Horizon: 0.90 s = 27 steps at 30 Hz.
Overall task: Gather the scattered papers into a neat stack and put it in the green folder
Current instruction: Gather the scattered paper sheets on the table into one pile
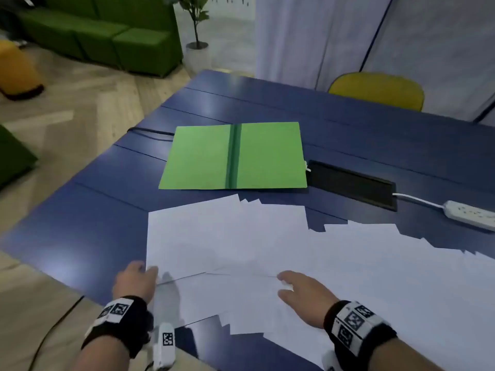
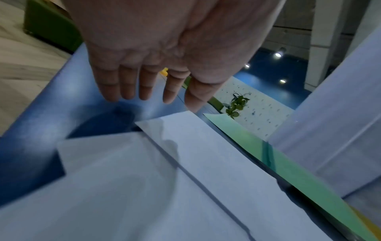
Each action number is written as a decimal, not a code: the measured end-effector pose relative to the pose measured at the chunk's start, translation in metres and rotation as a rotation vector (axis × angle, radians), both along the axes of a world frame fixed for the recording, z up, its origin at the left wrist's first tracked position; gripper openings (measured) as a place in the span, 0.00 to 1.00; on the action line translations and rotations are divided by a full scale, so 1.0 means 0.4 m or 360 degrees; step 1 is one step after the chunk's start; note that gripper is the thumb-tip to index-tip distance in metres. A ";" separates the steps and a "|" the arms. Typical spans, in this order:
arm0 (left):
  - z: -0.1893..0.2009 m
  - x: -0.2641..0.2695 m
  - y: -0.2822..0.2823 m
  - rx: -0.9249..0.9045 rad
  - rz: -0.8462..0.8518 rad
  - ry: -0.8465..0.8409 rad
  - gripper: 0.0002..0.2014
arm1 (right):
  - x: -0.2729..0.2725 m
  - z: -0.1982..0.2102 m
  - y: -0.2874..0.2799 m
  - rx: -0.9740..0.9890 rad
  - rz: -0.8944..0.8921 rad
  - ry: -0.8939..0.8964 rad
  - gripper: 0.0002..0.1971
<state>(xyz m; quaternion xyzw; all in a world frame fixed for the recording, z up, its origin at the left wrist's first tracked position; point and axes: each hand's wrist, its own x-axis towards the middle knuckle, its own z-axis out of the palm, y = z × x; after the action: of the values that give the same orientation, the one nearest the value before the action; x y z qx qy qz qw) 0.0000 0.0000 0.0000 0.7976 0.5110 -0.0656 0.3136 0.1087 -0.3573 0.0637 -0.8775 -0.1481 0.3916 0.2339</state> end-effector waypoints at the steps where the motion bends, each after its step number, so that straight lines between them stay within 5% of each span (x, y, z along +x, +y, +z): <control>1: 0.003 0.002 0.018 0.0004 0.0057 -0.0025 0.31 | -0.003 -0.010 0.031 -0.0011 0.0036 0.0017 0.25; 6: 0.022 0.058 0.099 -0.0027 -0.0088 -0.0013 0.19 | -0.008 -0.043 0.130 -0.0012 0.0041 -0.0040 0.30; 11: 0.030 0.134 0.142 0.0035 -0.0325 -0.0074 0.09 | 0.112 -0.064 0.096 0.0099 -0.1201 -0.0200 0.29; 13: 0.020 0.160 0.156 0.0024 -0.0298 -0.0115 0.06 | 0.170 -0.083 0.044 0.0001 -0.1448 -0.0143 0.27; 18: 0.000 0.229 0.186 0.0180 -0.0371 0.0032 0.20 | 0.240 -0.129 -0.014 -0.0103 -0.1421 0.0019 0.13; 23: 0.002 0.333 0.203 0.0420 -0.1059 0.0277 0.34 | 0.244 -0.130 0.007 -0.0115 -0.1406 0.0139 0.20; 27: 0.006 0.397 0.204 0.0482 -0.1293 0.0425 0.33 | 0.243 -0.150 0.019 -0.0080 -0.1386 0.0136 0.24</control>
<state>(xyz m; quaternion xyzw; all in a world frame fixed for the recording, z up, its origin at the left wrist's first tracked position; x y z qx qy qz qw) 0.1589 0.0816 0.0024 0.9549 0.1963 -0.2103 0.0736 0.2057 -0.3497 0.0037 -0.8465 0.2551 0.2960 0.3616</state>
